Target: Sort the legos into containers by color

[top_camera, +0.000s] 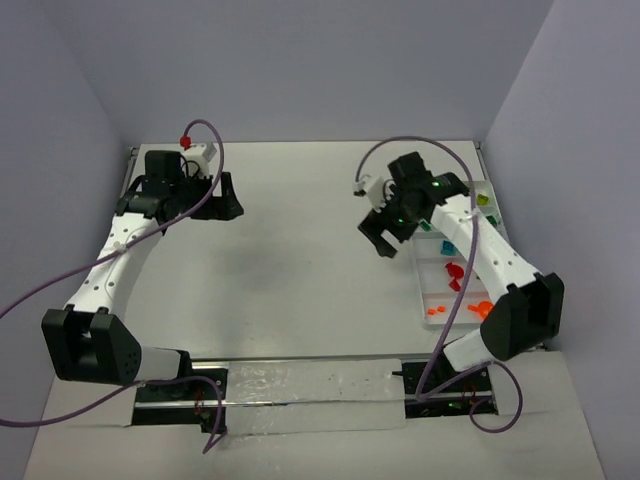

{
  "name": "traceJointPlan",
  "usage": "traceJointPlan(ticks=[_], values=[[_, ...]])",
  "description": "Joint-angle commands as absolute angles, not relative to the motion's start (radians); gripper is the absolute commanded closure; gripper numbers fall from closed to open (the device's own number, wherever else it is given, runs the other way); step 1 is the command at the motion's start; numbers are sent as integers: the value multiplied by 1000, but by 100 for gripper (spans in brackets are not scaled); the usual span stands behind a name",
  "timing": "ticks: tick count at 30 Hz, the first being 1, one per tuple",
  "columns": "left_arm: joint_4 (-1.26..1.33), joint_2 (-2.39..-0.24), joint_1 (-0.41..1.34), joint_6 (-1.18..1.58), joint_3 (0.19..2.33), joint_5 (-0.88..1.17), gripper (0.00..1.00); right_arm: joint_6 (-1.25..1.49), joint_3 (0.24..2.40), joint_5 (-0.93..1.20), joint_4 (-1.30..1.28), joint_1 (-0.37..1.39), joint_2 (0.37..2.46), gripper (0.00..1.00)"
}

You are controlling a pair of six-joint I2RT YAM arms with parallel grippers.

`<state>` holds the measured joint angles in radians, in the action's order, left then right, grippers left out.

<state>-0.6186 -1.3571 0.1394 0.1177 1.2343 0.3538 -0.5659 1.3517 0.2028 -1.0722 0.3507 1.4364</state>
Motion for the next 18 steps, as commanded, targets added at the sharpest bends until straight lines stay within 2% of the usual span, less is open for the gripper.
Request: traceJointPlan(ticks=[1, 5, 10, 18], values=[[-580, -1286, 114, 74, 1203, 315, 1, -305, 1460, 130, -795, 513, 1566, 0], [-526, -1239, 104, 24, 1126, 239, 1, -196, 1427, 5, -585, 607, 1589, 0], [-433, -1196, 105, -80, 964, 176, 1, -84, 1307, 12, -377, 650, 1562, 0], [-324, -1170, 106, -107, 810, 140, 1, 61, 1111, -24, -202, 664, 1507, 0]])
